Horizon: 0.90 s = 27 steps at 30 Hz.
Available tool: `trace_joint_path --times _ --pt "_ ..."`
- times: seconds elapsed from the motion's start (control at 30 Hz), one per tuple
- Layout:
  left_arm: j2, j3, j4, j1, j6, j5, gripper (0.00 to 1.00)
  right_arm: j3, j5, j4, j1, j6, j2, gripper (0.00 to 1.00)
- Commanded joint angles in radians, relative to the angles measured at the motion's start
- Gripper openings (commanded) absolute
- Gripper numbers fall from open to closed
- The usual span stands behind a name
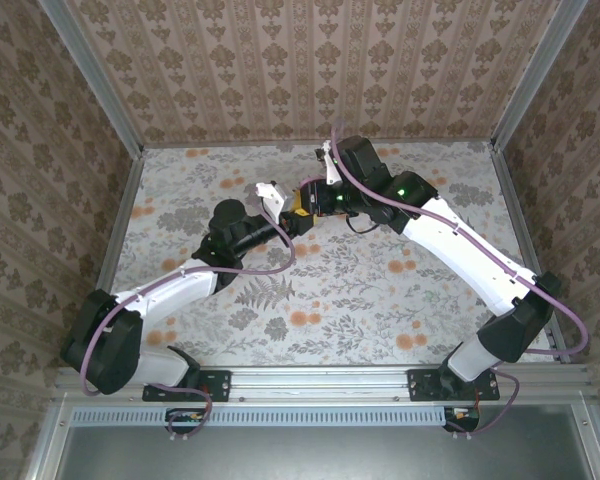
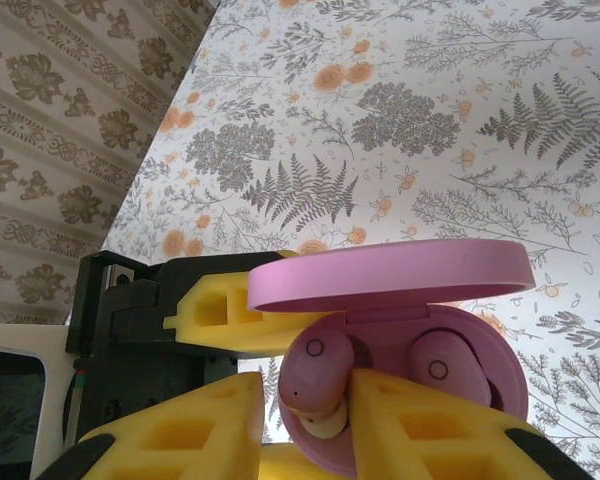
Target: Insert wireless bluetooth earbuds into charging case
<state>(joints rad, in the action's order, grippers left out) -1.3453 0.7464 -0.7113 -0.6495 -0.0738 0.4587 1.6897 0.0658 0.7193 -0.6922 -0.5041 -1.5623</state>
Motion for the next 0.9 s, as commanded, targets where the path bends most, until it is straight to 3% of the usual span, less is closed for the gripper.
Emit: trace_joint_path --times 0.0,0.63,0.87 --pt "0.035 0.0 -0.056 -0.002 0.003 -0.017 0.35 0.03 -0.033 0.059 -0.004 0.006 0.025 0.32" --pt "0.038 -0.002 -0.053 -0.002 0.001 -0.02 0.35 0.01 -0.032 0.022 -0.003 -0.005 0.089 0.32" --pt "0.044 -0.003 -0.043 -0.002 0.004 -0.003 0.35 0.002 -0.019 -0.001 0.006 -0.01 0.08 0.21"
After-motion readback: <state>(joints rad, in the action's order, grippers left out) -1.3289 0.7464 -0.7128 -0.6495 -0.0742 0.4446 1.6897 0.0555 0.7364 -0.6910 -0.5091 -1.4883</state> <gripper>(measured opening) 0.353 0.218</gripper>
